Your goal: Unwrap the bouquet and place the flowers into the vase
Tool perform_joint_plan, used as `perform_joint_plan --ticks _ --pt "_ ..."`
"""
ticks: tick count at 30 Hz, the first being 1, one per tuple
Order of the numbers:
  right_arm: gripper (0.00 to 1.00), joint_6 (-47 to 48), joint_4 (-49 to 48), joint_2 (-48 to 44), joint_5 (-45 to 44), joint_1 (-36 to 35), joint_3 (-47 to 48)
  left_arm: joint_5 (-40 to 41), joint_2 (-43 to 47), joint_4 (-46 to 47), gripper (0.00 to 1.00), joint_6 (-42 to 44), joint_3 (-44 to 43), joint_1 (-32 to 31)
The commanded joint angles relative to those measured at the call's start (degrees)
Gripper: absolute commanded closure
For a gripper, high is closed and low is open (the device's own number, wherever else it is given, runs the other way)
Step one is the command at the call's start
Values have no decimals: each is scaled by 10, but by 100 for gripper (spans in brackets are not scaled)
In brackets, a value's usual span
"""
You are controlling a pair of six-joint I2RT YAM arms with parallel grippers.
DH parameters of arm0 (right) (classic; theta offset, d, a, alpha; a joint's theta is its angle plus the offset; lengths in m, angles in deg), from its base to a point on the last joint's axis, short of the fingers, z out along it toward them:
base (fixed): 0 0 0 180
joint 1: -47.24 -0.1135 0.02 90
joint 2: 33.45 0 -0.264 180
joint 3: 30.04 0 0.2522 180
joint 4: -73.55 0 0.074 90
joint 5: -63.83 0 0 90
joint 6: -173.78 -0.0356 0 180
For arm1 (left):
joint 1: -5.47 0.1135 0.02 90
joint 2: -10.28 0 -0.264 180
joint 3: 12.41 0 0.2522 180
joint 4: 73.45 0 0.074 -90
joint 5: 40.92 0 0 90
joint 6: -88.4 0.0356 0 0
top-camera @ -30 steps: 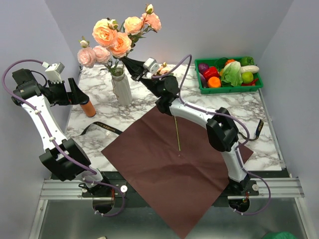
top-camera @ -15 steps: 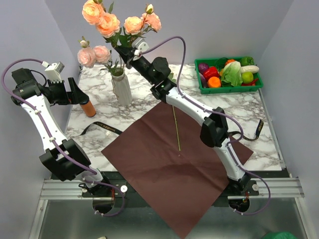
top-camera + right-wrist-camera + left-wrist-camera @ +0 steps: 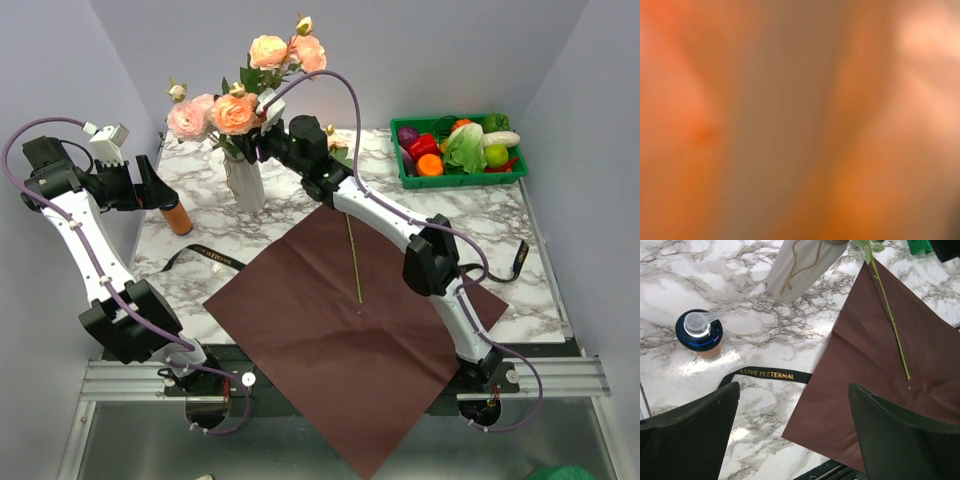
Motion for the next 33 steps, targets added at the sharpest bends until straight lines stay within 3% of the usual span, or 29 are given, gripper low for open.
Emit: perform_joint_plan --ticks 1,5,11,18,23,25,30,33 --pt "34 -9 78 -35 11 -1 24 -20 5 -10 1 -9 -14 4" --pt "32 -9 190 -47 16 -1 70 -18 6 -11 1 -9 -15 4" --pt "32 -42 325 -122 -7 0 33 -19 13 -12 1 -10 -12 4" --pt "32 -91 438 -197 -8 3 -81 -20 25 -16 1 -6 -7 4" --pt "39 -105 467 -250 -49 14 -199 -29 32 -17 1 -9 -4 4" --pt "47 -115 467 -265 -53 27 -241 -33 26 -17 1 -11 -5 4" --pt "45 -131 456 -305 -136 46 -378 -50 -1 -57 1 6 -41 4" --pt "43 -150 468 -280 -172 65 -390 -52 -11 -66 1 8 -49 4"
